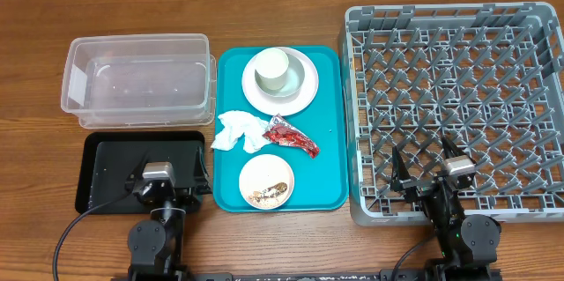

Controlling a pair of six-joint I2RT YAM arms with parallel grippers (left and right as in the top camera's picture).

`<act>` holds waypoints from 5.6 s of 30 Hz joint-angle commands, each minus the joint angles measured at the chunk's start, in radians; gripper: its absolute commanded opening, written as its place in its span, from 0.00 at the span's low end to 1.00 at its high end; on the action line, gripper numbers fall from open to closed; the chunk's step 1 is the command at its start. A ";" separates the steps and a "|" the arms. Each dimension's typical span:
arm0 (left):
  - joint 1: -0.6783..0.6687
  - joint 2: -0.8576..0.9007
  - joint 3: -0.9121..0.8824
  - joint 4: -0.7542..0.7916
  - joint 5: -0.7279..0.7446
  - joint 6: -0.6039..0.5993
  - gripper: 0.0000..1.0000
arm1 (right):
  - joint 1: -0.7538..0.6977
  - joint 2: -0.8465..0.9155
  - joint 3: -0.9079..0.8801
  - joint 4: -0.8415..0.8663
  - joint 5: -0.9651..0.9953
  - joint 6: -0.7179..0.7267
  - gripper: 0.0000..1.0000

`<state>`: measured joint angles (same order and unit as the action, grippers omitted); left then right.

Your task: Sort waste into correct bins and load items into the dishwasher

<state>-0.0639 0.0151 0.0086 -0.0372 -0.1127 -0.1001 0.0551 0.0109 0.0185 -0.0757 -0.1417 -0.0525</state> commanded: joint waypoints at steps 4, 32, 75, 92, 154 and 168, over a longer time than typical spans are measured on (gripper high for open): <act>0.005 -0.010 -0.004 -0.014 -0.085 0.019 1.00 | 0.007 -0.008 -0.011 0.006 0.003 0.004 1.00; 0.005 0.041 0.314 -0.062 0.574 -0.543 1.00 | 0.007 -0.008 -0.011 0.006 0.003 0.005 1.00; -0.613 1.375 1.270 -1.008 0.240 -0.625 0.04 | 0.007 -0.008 -0.011 0.006 0.003 0.004 1.00; -0.810 1.672 1.270 -0.979 -0.030 -0.690 0.29 | 0.007 -0.008 -0.011 0.006 0.003 0.004 1.00; -0.806 1.859 1.261 -0.983 -0.048 -0.716 0.11 | 0.007 -0.008 -0.011 0.006 0.003 0.004 1.00; -0.806 1.853 1.291 -1.027 -0.049 -0.703 0.04 | 0.007 -0.008 -0.011 0.006 0.003 0.004 1.00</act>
<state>-0.8764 1.8557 1.2678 -1.0428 -0.1467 -0.8024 0.0551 0.0109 0.0185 -0.0746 -0.1421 -0.0525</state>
